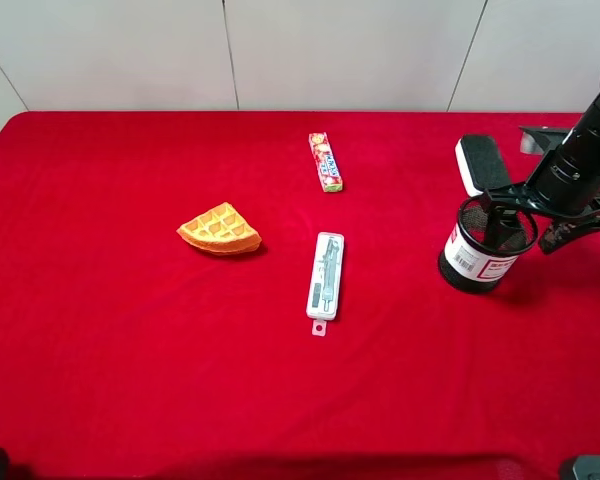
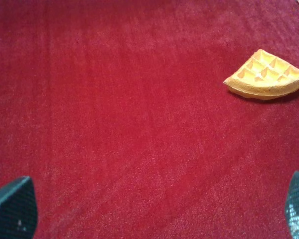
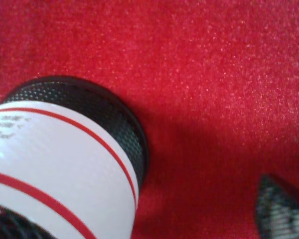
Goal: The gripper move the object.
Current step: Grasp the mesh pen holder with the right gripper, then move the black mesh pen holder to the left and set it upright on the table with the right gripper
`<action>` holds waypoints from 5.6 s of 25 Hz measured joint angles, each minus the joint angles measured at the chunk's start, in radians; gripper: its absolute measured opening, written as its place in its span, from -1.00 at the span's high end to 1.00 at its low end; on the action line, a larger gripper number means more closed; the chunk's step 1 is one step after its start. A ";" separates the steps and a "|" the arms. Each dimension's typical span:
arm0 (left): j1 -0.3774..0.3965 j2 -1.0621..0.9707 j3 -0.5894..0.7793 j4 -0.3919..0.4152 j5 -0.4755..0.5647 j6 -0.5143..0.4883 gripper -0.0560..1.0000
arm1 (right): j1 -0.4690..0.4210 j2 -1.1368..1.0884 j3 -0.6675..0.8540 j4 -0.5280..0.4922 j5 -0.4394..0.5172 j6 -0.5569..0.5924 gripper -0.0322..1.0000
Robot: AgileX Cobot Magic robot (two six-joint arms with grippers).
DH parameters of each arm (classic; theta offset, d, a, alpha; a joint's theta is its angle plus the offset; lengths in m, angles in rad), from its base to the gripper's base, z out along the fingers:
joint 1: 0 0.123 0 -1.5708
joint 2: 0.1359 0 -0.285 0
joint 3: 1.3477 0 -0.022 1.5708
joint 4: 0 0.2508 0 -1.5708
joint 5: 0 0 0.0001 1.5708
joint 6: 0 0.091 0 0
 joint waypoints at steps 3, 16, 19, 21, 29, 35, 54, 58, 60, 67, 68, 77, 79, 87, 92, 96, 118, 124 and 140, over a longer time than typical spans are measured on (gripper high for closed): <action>0.000 0.000 0.000 0.000 0.000 0.000 -0.99 | 0.000 0.000 0.000 0.000 0.002 0.000 0.17; 0.000 0.000 0.000 0.000 0.000 0.000 -0.99 | 0.000 0.000 0.000 -0.001 0.005 0.000 0.81; 0.000 0.000 0.000 0.000 0.000 0.000 -0.99 | 0.000 -0.002 0.000 -0.001 0.011 0.000 0.81; 0.000 0.000 0.000 0.000 0.000 0.000 -0.99 | 0.000 -0.008 0.000 -0.001 0.026 0.000 0.81; 0.000 0.000 0.000 0.000 0.000 0.000 -0.99 | 0.000 -0.084 -0.056 -0.001 0.154 0.016 0.81; 0.000 0.000 0.000 0.000 0.000 0.000 -0.99 | 0.000 -0.133 -0.148 0.007 0.284 0.026 0.81; 0.000 0.000 0.000 0.000 0.000 0.000 -0.99 | 0.336 -0.151 -0.515 -0.005 0.425 0.188 0.81; 0.000 0.000 0.000 0.000 0.000 0.000 -0.99 | 0.400 -0.094 -0.618 -0.005 0.428 0.222 0.81; 0.000 0.000 0.000 0.000 0.000 0.000 -0.99 | 0.428 -0.050 -0.671 -0.005 0.428 0.233 0.81; 0.000 0.000 0.000 0.000 0.000 0.000 -0.99 | 0.509 0.125 -0.882 -0.003 0.429 0.258 0.81; 0.000 0.000 0.000 0.000 0.000 0.000 -0.99 | 0.516 0.153 -0.910 -0.001 0.429 0.259 0.81; 0.000 0.000 0.000 0.000 0.000 0.000 -0.99 | 0.537 0.382 -1.182 0.040 0.430 0.273 0.81; 0.000 0.000 0.000 0.000 0.000 0.000 -0.99 | 0.537 0.430 -1.225 0.045 0.430 0.274 0.81; 0.000 0.000 0.000 0.000 0.000 0.000 -0.99 | 0.537 0.549 -1.283 0.074 0.355 0.285 0.81; 0.000 0.000 0.000 0.000 0.000 0.000 -0.99 | 0.537 0.594 -1.283 0.081 0.266 0.285 0.81; 0.000 0.000 0.000 0.000 0.000 0.000 -0.99 | 0.537 0.627 -1.283 0.081 0.227 0.285 0.81; 0.000 0.000 0.000 0.000 0.000 0.000 -0.99 | 0.537 0.699 -1.283 0.051 0.228 0.285 0.81; 0.000 0.000 0.000 0.000 0.000 0.000 -0.99 | 0.537 0.699 -1.283 0.051 0.227 0.285 0.50; 0.000 0.000 0.000 0.000 0.000 0.000 -0.99 | 0.537 0.699 -1.459 0.064 0.306 0.285 -0.08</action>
